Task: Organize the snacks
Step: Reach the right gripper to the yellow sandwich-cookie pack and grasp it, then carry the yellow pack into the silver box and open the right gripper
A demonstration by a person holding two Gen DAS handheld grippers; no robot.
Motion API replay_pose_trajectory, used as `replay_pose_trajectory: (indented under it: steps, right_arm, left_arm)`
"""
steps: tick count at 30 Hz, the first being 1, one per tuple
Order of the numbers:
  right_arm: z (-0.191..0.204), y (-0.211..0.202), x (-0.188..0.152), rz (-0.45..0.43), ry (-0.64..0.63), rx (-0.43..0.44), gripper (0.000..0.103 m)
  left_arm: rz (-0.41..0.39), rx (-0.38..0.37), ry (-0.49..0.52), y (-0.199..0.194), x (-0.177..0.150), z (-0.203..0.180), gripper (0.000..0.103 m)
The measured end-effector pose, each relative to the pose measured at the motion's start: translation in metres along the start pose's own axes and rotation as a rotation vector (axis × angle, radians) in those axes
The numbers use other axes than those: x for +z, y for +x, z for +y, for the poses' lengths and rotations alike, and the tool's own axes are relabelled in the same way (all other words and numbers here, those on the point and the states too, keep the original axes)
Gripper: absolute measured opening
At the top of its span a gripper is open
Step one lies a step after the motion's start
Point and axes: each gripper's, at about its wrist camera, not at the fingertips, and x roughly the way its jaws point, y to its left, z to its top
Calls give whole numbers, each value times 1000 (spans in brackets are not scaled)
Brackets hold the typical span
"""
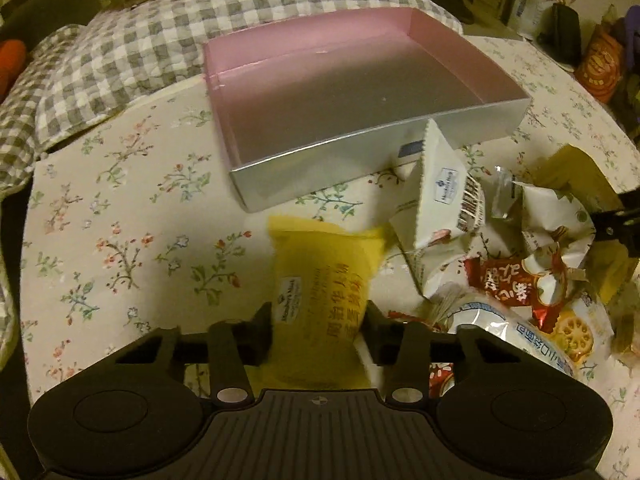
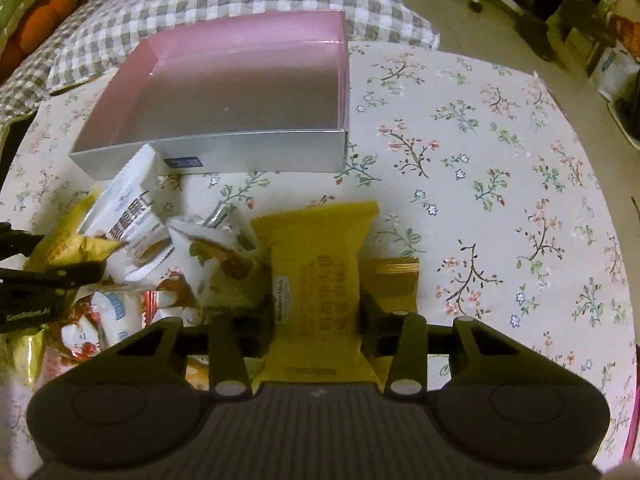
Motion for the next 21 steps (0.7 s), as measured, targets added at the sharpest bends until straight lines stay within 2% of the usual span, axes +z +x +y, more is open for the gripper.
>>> replay_pose_trajectory:
  steps: [6,21]
  right_arm:
    - [-9,-8,4,-18,40,20,37]
    - [-24,-14,8,-68,80,49,37]
  left_arm:
    - [-12,18,-61,-7,-1,10,37]
    - [-64,-10,-184,-33,2,33,37]
